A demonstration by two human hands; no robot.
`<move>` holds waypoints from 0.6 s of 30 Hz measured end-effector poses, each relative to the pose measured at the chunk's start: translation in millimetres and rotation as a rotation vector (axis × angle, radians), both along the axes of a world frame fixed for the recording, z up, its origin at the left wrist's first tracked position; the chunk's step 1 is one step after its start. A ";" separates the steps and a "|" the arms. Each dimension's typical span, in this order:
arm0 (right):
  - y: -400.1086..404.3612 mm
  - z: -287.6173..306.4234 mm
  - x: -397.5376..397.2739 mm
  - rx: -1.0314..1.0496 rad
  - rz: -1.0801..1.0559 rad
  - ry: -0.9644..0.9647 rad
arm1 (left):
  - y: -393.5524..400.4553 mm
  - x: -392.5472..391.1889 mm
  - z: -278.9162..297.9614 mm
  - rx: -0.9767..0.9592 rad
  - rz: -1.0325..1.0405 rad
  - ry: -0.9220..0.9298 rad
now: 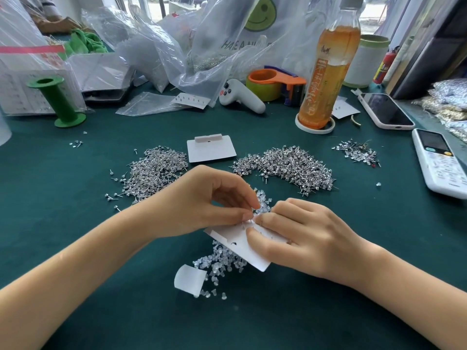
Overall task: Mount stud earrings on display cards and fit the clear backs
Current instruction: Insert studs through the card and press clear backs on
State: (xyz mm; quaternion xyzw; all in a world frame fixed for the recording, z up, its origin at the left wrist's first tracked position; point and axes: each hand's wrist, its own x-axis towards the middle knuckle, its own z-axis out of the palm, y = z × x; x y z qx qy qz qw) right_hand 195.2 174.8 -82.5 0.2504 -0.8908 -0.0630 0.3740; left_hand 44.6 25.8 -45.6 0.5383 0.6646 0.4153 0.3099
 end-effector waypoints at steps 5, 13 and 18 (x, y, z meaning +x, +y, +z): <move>0.3 0.4 0.9 0.002 0.000 -0.012 | 0.2 -0.5 -0.9 0.001 -0.013 -0.007; 0.5 -0.9 1.3 0.001 0.008 -0.002 | 1.6 0.0 -0.6 -0.007 -0.040 0.011; 0.6 -0.5 0.8 0.006 0.011 -0.006 | 2.5 0.5 1.4 -0.015 -0.068 0.038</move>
